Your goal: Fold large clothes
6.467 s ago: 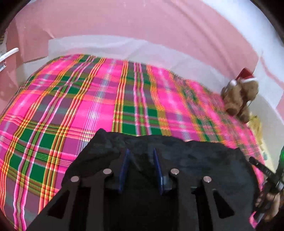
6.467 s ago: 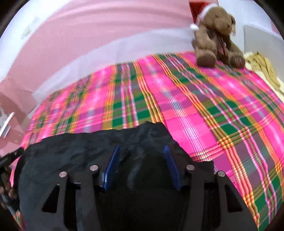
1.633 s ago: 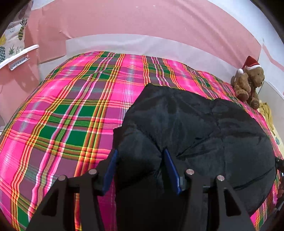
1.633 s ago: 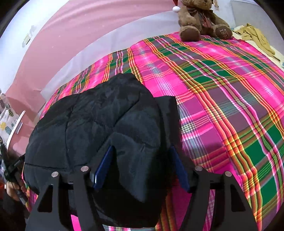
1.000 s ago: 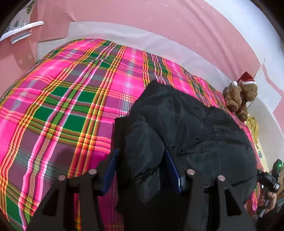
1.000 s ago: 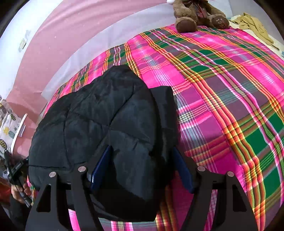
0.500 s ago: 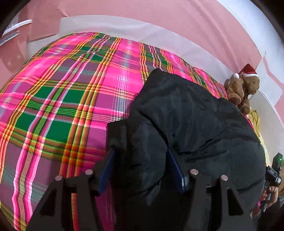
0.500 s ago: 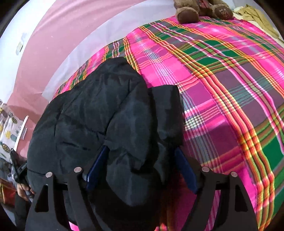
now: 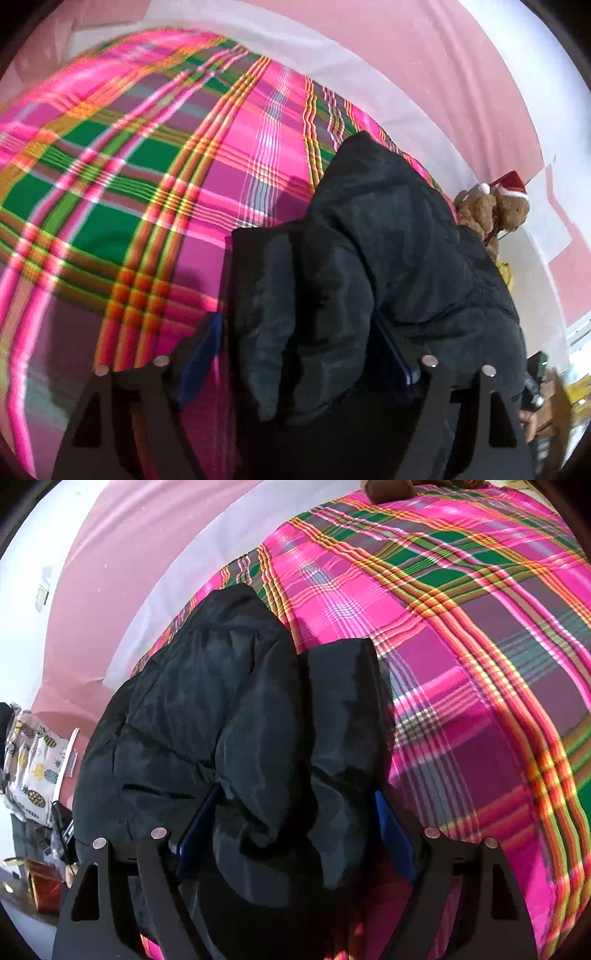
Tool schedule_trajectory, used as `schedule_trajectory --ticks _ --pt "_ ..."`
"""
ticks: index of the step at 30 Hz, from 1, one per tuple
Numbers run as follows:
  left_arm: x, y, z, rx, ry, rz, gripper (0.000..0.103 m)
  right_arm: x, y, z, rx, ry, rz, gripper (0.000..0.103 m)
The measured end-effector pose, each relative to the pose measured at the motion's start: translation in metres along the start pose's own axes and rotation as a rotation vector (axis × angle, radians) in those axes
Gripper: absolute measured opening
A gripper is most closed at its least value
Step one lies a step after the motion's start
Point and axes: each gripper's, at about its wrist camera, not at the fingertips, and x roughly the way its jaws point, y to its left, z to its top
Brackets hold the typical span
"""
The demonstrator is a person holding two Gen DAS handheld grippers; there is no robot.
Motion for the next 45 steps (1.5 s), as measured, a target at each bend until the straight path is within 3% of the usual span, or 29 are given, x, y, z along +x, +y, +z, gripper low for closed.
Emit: schedule_trajectory --ticks 4,6,8,13,16,21,26,29,45 --pt "0.008 -0.005 0.004 0.021 0.021 -0.003 0.084 0.005 0.002 0.002 -0.018 0.012 0.004 0.078" --pt "0.009 -0.01 0.004 0.029 0.026 0.001 0.083 0.004 0.005 0.0 -0.016 0.012 0.019 0.067" --pt "0.009 -0.012 0.001 0.035 0.022 0.001 0.082 0.002 0.011 -0.002 -0.04 0.004 0.008 0.064" --pt "0.016 -0.012 0.006 0.046 0.024 -0.009 0.081 0.014 0.007 0.011 -0.018 0.018 0.034 0.064" --pt "0.022 -0.017 0.008 0.053 0.007 -0.011 0.074 0.02 0.008 0.015 -0.02 0.014 0.028 0.063" --pt "0.021 -0.018 0.007 0.062 -0.012 -0.031 0.059 0.017 0.011 0.017 -0.042 0.009 0.029 0.048" --pt "0.01 -0.032 0.008 0.112 -0.035 0.011 0.036 0.004 0.024 0.015 -0.074 -0.018 0.005 0.032" --pt "-0.004 -0.043 0.009 0.144 -0.064 0.05 0.03 -0.008 0.03 0.013 -0.082 -0.046 0.002 0.027" --pt "-0.072 -0.073 -0.007 0.178 -0.163 0.017 0.025 -0.077 0.057 -0.01 -0.147 -0.154 0.05 0.023"
